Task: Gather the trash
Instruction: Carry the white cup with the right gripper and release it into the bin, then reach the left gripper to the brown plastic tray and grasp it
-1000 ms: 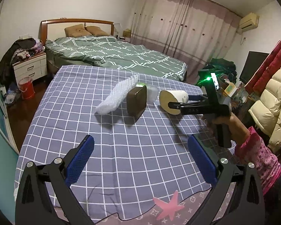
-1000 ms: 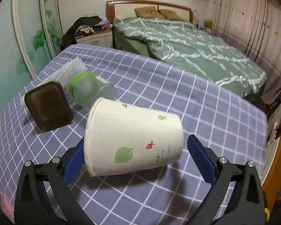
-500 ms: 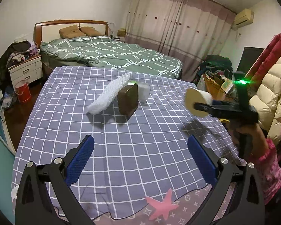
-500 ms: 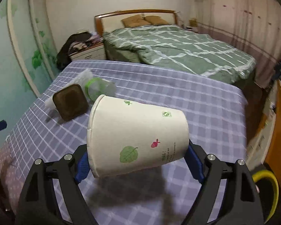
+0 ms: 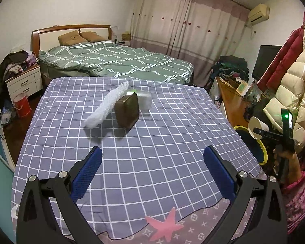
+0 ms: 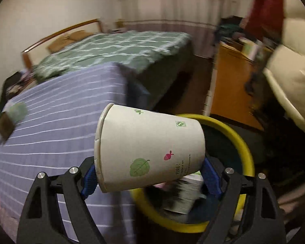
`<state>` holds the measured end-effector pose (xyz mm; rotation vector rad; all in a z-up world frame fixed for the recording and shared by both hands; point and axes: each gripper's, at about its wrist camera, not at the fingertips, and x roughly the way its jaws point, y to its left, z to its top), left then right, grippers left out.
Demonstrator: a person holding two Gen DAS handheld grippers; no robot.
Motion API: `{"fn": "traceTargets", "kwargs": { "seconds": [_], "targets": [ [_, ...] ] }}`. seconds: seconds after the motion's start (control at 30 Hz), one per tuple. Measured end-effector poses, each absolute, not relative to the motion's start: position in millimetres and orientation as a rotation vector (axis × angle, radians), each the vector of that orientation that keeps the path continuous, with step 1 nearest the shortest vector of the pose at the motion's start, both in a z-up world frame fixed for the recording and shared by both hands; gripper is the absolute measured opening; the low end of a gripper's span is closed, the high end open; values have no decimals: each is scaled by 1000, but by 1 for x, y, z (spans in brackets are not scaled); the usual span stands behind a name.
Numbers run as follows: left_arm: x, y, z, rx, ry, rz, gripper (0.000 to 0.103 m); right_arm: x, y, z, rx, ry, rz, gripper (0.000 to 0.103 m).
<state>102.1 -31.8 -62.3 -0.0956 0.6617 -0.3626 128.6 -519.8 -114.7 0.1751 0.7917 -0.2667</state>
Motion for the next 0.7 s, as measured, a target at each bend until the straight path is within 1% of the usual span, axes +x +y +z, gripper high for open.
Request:
{"fn": "traceTargets", "kwargs": {
  "seconds": [0.23, 0.33, 0.7],
  "targets": [
    [106, -47, -62, -73, 674, -378, 98, 119, -554, -138, 220, 830, -350, 80],
    [107, -52, -61, -57, 674, -384, 98, 116, -557, -139, 226, 830, -373, 89],
    [129, -50, -69, -62, 711, -399, 98, 114, -544, -131, 211, 800, -353, 91]
  ]
}}
